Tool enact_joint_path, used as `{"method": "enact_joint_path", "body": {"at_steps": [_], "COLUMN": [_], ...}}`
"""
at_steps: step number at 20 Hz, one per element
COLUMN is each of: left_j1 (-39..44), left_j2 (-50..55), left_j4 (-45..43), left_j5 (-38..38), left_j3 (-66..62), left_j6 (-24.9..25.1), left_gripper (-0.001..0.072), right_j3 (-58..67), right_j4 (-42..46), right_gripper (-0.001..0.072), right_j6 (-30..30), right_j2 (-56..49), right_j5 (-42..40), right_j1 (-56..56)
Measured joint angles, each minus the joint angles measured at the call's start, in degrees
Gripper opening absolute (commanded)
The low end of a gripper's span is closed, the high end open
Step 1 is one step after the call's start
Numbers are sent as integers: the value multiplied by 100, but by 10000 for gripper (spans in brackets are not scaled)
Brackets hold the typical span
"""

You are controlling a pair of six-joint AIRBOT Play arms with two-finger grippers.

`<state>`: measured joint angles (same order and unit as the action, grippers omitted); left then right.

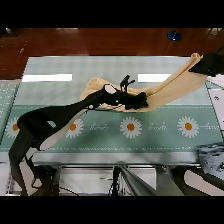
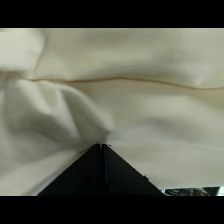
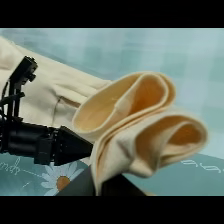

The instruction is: Fold the shirts.

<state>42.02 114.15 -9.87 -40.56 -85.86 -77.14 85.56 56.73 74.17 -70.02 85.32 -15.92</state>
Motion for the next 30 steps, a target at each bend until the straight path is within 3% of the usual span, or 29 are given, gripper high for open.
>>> {"method": "enact_joint_path", "body": {"at_steps": [4,7,11,16,19,24,30], "left_j1": [114,-254,-1322,-3163,-4262,-5650,-6142], "left_j2": [166,-50,-861,-2337,-3209,-4350,-5053], "left_j4": [483,623,669,669,671,586,170], "left_j5": [79,-81,-1283,-3180,-4172,-4903,-5313], "left_j3": [-155,-219,-247,-254,-254,-256,-256], "left_j6": [44,520,1429,2068,2208,2238,2072], "left_gripper": [27,25,25,25,26,26,26], "right_j3": [0,0,-81,-424,-566,-638,-651], "right_j4": [-20,-26,-157,-326,-341,-356,-385], "right_gripper": [15,15,15,15,15,15,15], "right_j6": [0,13,133,313,487,914,1397], "right_j2": [48,57,61,59,-26,-535,-1617], "right_j5": [4,-2,-109,-409,-881,-2050,-3458], "right_j1": [0,2,7,238,833,2153,3668]}}
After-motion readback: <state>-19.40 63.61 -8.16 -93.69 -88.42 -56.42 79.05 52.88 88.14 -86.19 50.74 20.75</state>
